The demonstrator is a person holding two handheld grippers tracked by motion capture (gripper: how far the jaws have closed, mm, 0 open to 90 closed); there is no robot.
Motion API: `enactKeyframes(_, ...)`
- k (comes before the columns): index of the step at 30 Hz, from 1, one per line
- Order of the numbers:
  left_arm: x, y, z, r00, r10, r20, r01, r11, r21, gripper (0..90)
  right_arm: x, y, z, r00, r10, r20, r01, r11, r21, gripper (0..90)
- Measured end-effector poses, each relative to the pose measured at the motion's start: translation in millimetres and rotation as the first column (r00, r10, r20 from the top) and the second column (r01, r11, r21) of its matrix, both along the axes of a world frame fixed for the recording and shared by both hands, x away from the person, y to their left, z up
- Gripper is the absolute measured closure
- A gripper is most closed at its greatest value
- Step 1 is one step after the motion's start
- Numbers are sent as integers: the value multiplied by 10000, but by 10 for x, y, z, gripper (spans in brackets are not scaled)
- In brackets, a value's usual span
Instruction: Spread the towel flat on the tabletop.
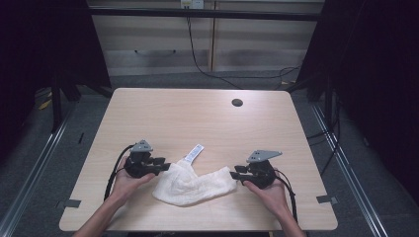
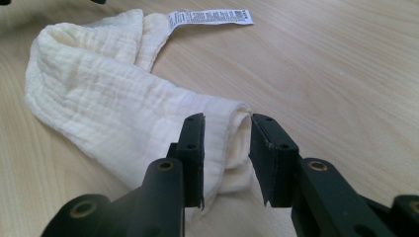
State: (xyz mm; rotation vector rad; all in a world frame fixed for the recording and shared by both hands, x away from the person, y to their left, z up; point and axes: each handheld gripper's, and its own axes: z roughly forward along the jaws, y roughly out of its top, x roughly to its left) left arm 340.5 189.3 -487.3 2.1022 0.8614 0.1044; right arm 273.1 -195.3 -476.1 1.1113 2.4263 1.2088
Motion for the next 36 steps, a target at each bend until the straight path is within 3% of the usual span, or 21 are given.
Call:
enactKeyframes(4, 35, -25, -53, 9999, -87, -106, 86, 9999, -58, 584, 5, -13, 2, 10000, -31, 29, 31, 9999, 119, 671)
enactKeyframes(7, 39, -54, -102, 9998, -168, -102, 170, 9996, 243, 590, 50, -12, -13, 9999, -162, -14, 162, 9997, 188, 643)
enactKeyframes(10, 34, -58, -119, 9991, -422, -80, 424, 9987, 265, 687, 133, 1, -45, 9997, -160, -206, 168, 9990, 419, 623)
enactKeyframes(15, 4, -97, -150, 9973, -727, -51, 729, 9958, 557, 872, 225, 57, -115, 9987, -10, -504, 26, 9995, 328, 582)
enactKeyframes(22, -23, -81, -127, 9968, -796, -13, 796, 9959, 429, 898, 338, 201, -121, 9975, 383, -591, -353, 9981, 499, 567)
enactKeyframes(23, -30, -73, -114, 9967, -812, 0, 812, 9962, 320, 899, 351, 220, -157, 9962, 476, -722, -449, 9982, 387, 670)
enactKeyframes(27, -36, -39, -73, 9971, -756, 86, 755, 9971, 130, 899, 317, 219, -126, 9979, 537, -353, -525, 9980, 356, 839)
enactKeyframes(29, -43, 19, -20, 9984, -530, 189, 530, 9986, -37, 900, 316, 177, -80, 9987, 432, -288, -410, 9964, 739, 869)
enactKeyframes(33, -47, 69, 20, 9987, -423, 276, 428, 9989, -173, 900, 313, 122, -47, 9994, 279, -202, -261, 9964, 811, 879)
enactKeyframes(36, -44, 131, 117, 9987, -216, 453, 244, 9978, -618, 900, 302, 70, 29, 10000, 82, -16, -80, 9957, 925, 880)
